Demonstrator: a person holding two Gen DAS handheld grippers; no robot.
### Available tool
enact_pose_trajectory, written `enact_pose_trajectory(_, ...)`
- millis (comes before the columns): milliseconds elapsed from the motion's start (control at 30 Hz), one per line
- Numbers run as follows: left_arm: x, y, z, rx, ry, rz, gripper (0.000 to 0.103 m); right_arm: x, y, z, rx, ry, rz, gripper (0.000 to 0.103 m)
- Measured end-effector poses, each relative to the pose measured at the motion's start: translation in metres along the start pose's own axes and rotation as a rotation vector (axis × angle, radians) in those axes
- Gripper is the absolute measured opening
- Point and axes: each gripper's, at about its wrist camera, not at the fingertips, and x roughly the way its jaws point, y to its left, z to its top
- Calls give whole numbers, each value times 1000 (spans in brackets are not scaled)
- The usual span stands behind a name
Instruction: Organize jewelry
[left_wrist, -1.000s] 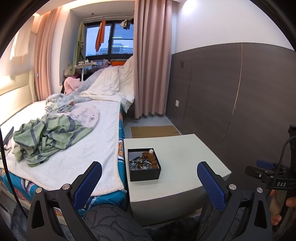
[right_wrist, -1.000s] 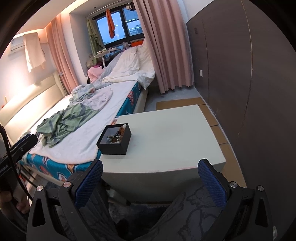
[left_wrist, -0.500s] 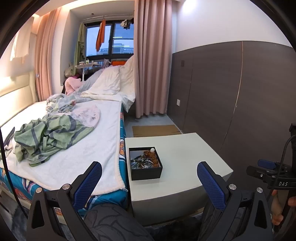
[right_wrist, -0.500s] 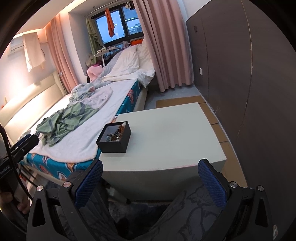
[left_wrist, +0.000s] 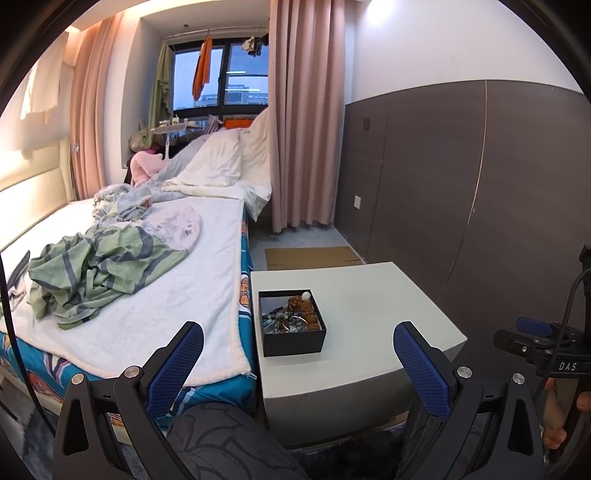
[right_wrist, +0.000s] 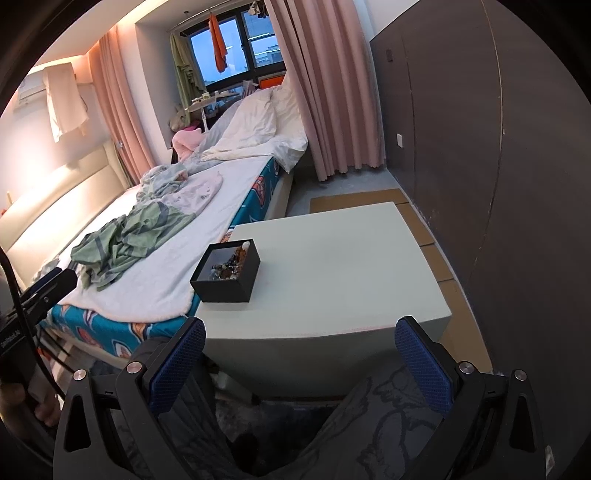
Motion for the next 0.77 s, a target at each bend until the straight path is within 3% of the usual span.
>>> enact_pose_trajectory(767,9,1,-6,28,14,2,103,11,7,-5,-9,15,-15,103)
